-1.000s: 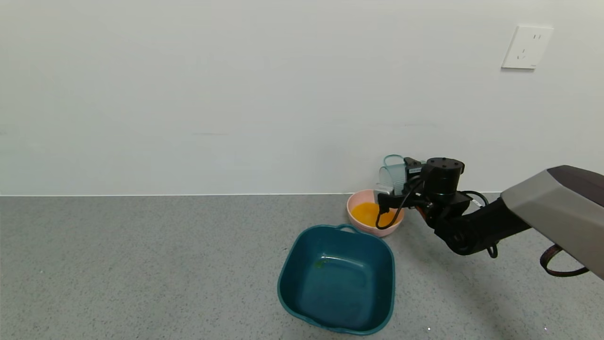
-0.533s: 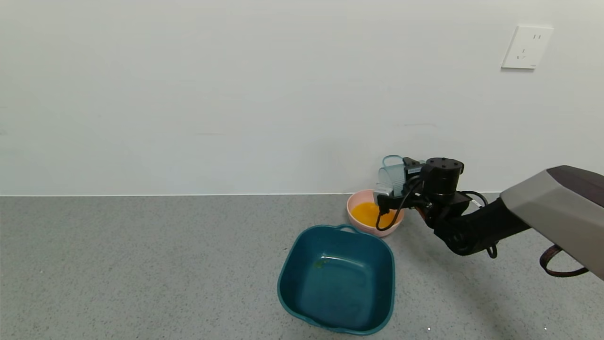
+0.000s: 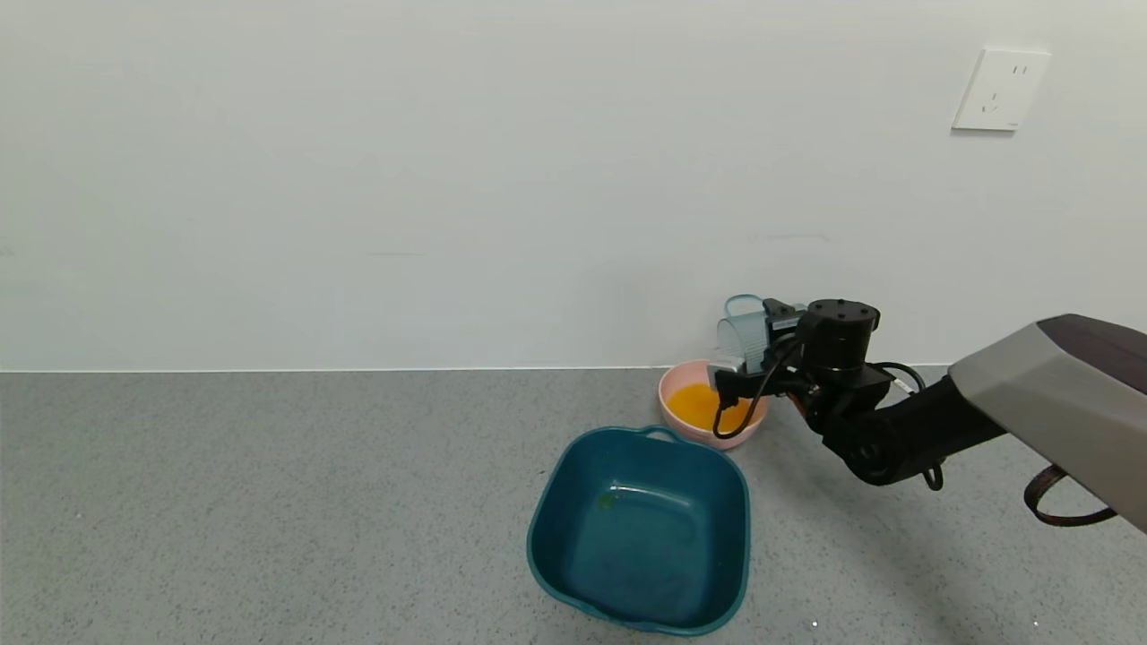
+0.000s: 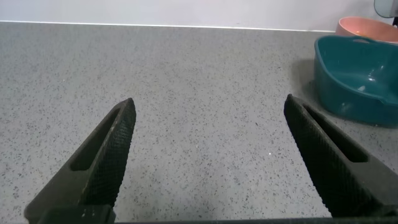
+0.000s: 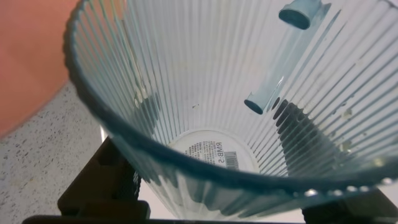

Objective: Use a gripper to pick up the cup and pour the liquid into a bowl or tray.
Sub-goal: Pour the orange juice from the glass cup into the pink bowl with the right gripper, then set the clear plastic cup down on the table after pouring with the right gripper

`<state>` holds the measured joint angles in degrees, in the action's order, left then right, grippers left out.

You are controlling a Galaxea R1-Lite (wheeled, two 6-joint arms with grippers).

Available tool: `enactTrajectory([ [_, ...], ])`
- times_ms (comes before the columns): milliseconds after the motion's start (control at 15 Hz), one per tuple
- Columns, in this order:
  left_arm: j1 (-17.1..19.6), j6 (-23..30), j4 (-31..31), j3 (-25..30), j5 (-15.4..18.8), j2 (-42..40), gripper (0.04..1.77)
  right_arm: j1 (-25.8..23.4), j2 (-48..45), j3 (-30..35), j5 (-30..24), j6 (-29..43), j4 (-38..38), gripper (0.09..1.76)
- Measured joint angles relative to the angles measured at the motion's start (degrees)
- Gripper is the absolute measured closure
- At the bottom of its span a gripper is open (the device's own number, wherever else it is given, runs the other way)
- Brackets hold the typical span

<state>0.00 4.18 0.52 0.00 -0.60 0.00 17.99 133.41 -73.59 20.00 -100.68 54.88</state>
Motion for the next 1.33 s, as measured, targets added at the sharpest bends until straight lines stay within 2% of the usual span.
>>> enactTrajectory([
  [1067, 0.0, 0.0, 0.0, 0.0, 0.02, 0.0, 0.09, 0.41, 0.1, -0.09, -0.05, -0.2, 0.18, 0.48],
  [1333, 0.0, 0.0, 0.0, 0.0, 0.0, 0.0, 0.09, 0.68, 0.1, 0.3, -0.17, 1.76, 0.44, 0.48],
])
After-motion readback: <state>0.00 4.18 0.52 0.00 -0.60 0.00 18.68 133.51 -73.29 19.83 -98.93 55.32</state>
